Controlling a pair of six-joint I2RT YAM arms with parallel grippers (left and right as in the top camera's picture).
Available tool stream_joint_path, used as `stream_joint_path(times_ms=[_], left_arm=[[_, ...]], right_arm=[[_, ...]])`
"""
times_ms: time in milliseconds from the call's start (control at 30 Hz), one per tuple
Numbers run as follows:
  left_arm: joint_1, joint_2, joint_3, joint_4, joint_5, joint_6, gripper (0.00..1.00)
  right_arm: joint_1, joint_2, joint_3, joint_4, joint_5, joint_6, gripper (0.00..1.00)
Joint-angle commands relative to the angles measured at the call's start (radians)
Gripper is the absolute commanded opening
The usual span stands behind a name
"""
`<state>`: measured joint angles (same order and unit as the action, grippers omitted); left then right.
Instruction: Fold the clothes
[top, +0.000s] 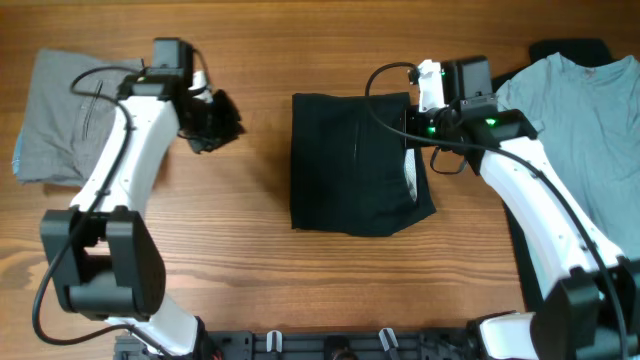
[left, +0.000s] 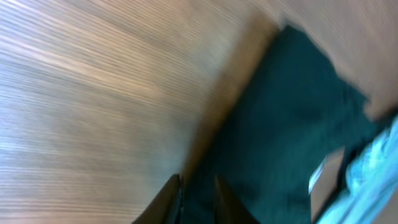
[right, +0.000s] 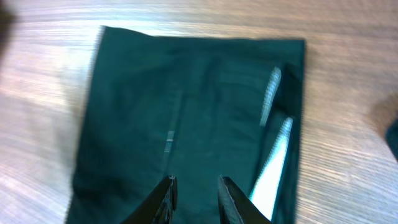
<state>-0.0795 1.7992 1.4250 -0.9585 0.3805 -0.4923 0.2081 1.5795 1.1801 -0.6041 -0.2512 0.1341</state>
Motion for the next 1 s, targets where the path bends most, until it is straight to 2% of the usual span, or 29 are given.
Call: stream_joint_path(times_ms=[0,67,133,167,267,333,400,467,500,533,567,600,700,767,867,967], left_arm=[[-0.167,-0.003,-0.003,-0.057,0.04,0.093,0.31],[-0.286,0.003,-0.018,-0.039,0.037,0.091,0.42],[-0.396,0.025,-0.036,-0.011,0.002,0.036,0.48],[-0.437,0.037,-0.051,0.005,-0.019,-0.005,0.48],[-0.509,0.084,-0.117,0.083,-0.008,-0.2,0.22],[-0.526,0.131,-0.168,0.145,0.04,-0.268,0.06],[-0.515,0.171,-0.187,0.128,0.045,-0.278,0.04],[-0.479,0.188,-0.195,0.088,0.014,-0.233,0.04],[-0.454,0.189,-0.195,0.074,-0.048,-0.147,0.04],[-0.415,0.189,-0.191,0.031,-0.21,-0.091,0.04],[-0.377,0.189,-0.191,0.009,-0.333,-0.09,0.04],[-0.33,0.189,-0.191,0.013,-0.414,-0.062,0.04],[-0.188,0.189,-0.185,0.138,-0.469,0.069,0.04],[-0.123,0.189,-0.131,0.132,-0.421,0.141,0.07],[-0.051,0.185,0.047,-0.061,-0.197,0.274,0.27],[-0.018,0.183,0.23,-0.273,-0.164,0.327,0.4]], right_arm=[[-0.058,-0.009,0.001,0.0,0.048,0.084,0.25],[-0.109,-0.034,0.014,-0.011,0.038,0.113,0.27],[-0.166,-0.061,0.017,-0.039,-0.011,0.111,0.27],[-0.183,-0.066,0.017,-0.059,-0.012,0.108,0.28],[-0.206,-0.067,0.017,-0.122,-0.012,0.085,0.29],[-0.202,-0.067,0.017,-0.148,-0.012,0.075,0.29],[-0.202,-0.067,0.016,-0.156,-0.012,0.076,0.29],[-0.202,-0.067,0.016,-0.165,-0.012,0.075,0.29],[-0.202,-0.067,0.016,-0.173,-0.013,0.076,0.29],[-0.201,-0.067,0.016,-0.18,-0.018,0.076,0.29],[-0.198,-0.067,0.016,-0.179,-0.024,0.075,0.29],[-0.193,-0.067,0.016,-0.173,-0.034,0.075,0.29],[-0.167,-0.067,0.016,-0.133,-0.066,0.076,0.32],[-0.142,-0.067,0.016,-0.102,-0.091,0.075,0.34],[-0.105,-0.065,0.016,-0.065,-0.09,0.074,0.38],[-0.087,-0.065,0.01,-0.04,-0.09,0.077,0.39]])
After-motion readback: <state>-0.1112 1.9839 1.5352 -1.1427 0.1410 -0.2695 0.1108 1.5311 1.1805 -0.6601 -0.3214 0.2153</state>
